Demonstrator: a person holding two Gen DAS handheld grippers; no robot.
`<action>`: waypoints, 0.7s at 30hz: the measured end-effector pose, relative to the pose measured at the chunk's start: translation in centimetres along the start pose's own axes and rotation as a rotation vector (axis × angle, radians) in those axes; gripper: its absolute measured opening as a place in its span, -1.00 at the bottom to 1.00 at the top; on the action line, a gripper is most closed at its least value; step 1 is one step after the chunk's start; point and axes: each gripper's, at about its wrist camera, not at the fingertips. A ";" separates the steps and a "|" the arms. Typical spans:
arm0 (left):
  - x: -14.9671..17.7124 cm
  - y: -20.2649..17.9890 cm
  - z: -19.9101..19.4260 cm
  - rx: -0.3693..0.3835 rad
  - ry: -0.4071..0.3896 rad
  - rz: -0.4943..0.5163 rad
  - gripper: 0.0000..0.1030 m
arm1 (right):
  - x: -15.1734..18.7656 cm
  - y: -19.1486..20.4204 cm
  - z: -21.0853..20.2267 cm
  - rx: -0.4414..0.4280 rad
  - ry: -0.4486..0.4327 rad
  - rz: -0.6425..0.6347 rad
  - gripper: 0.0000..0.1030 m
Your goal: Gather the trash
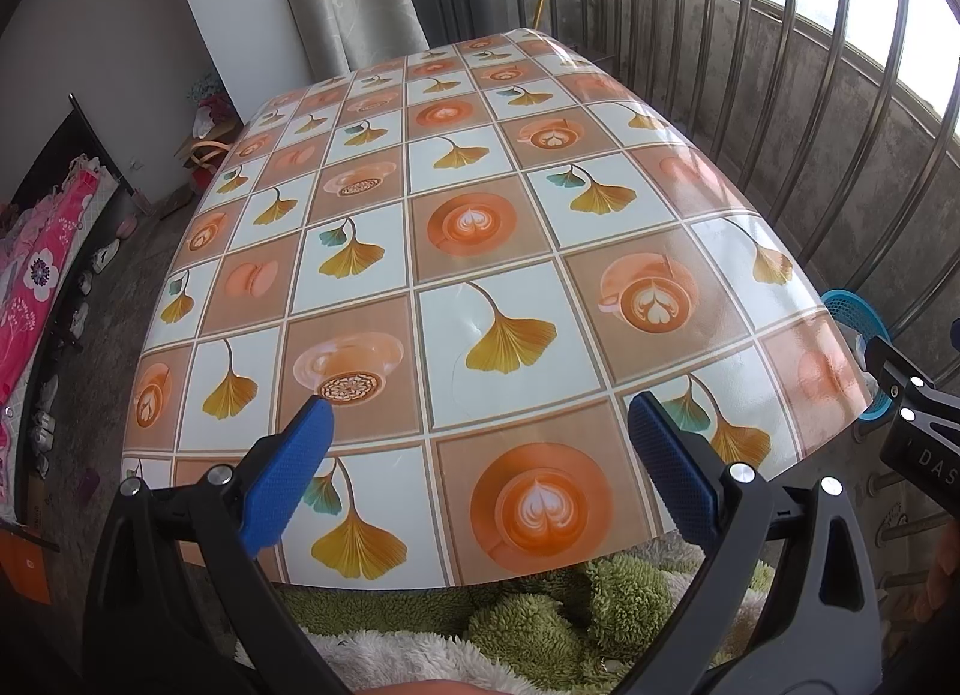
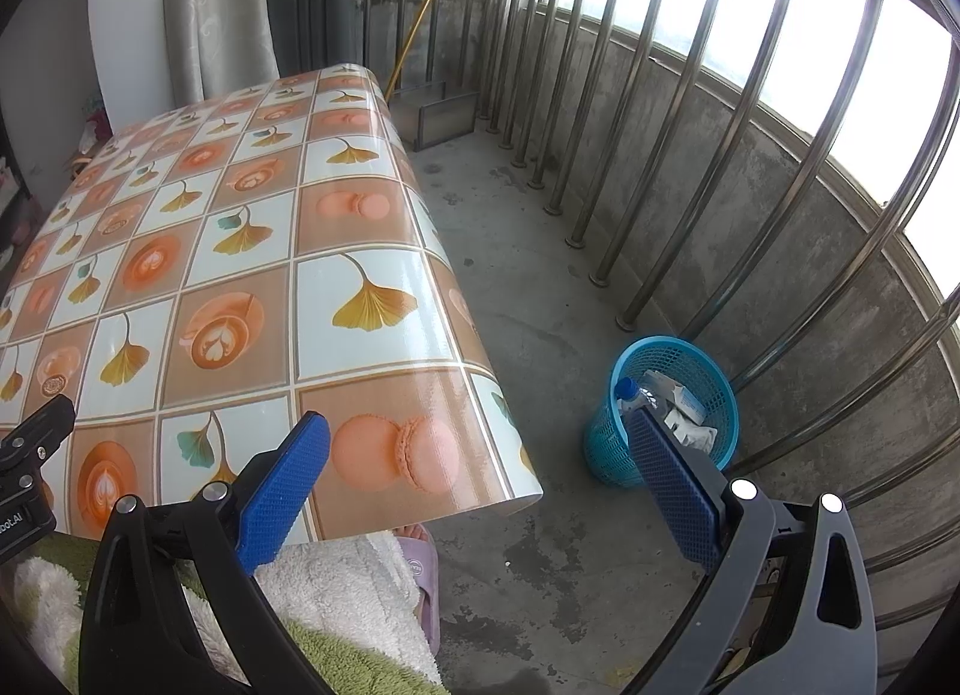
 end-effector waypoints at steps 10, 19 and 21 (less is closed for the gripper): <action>0.0 0.0 0.0 0.000 0.000 0.001 0.83 | 0.0 0.0 0.0 0.000 0.001 0.001 0.88; 0.0 0.0 0.0 -0.002 -0.001 -0.001 0.83 | -0.3 0.1 -0.2 -0.002 0.002 0.003 0.88; 0.1 0.2 -0.1 -0.002 0.000 -0.001 0.83 | -0.2 0.1 -0.2 -0.002 0.002 0.003 0.88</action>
Point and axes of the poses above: each gripper's, at about its wrist camera, not at the fingertips, and z roughly the way its jaws point, y to its left, x to its underside, and after that the axes turned 11 degrees about x, right-handed
